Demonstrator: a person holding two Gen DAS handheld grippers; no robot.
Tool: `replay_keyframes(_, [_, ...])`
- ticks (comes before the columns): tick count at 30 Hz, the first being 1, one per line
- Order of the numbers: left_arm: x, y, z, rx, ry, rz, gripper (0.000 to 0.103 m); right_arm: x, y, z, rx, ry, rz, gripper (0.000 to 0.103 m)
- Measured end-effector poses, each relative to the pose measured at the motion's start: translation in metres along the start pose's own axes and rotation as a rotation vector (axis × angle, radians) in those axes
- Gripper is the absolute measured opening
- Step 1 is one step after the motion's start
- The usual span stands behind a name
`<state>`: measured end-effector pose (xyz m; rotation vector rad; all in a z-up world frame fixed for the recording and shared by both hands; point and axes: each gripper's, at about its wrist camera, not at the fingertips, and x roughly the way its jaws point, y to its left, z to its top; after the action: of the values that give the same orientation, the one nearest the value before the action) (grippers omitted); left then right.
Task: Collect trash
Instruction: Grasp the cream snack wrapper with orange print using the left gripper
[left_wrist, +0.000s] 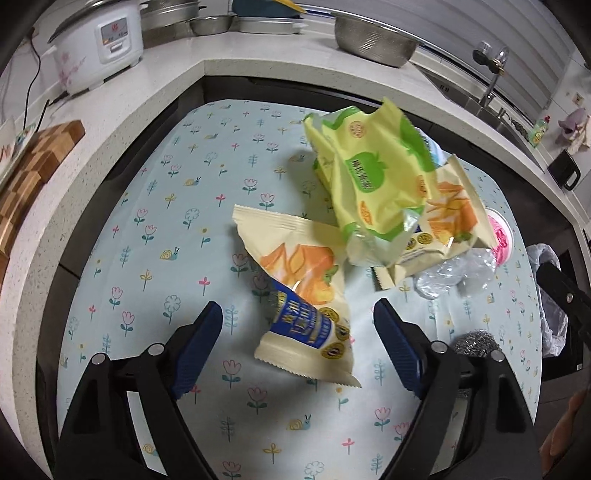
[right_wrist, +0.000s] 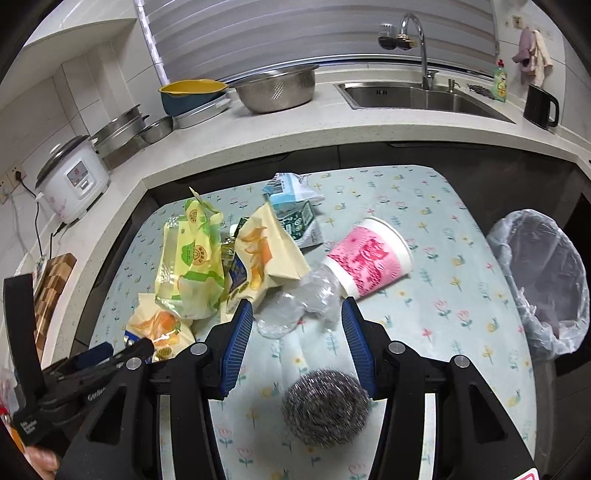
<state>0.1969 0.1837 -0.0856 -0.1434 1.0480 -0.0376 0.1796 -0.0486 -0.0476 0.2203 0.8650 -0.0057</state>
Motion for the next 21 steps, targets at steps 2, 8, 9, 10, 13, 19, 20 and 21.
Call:
replay_keyframes(2, [0.007,0.003,0.002,-0.008,0.013,-0.001,0.08,0.01,0.003,0.006,-0.004,0.007,-0.004,0.049])
replay_keyframes(8, [0.027,0.007,0.007,-0.028,0.046,-0.008,0.08,0.041,0.008,0.023,-0.003,0.02,-0.008,0.059])
replay_keyframes(9, [0.029,0.008,0.008,-0.031,0.048,-0.007,0.08,0.046,0.01,0.024,-0.007,0.026,-0.011,0.059])
replay_keyframes(10, [0.031,0.008,0.008,-0.033,0.05,-0.006,0.08,0.052,0.013,0.026,-0.016,0.033,-0.013,0.059])
replay_keyframes(13, [0.035,0.007,0.009,-0.03,0.053,-0.005,0.078,0.065,0.019,0.029,-0.037,0.046,-0.018,0.059])
replay_keyframes(19, [0.041,0.008,0.008,-0.033,0.074,-0.015,0.061,0.081,0.032,0.03,-0.074,0.063,-0.03,0.057])
replay_keyframes(20, [0.042,0.008,0.007,-0.032,0.079,-0.017,0.058,0.082,0.033,0.029,-0.079,0.065,-0.03,0.052])
replay_keyframes(21, [0.042,0.008,0.007,-0.032,0.083,-0.026,0.05,0.083,0.034,0.028,-0.084,0.069,-0.03,0.043])
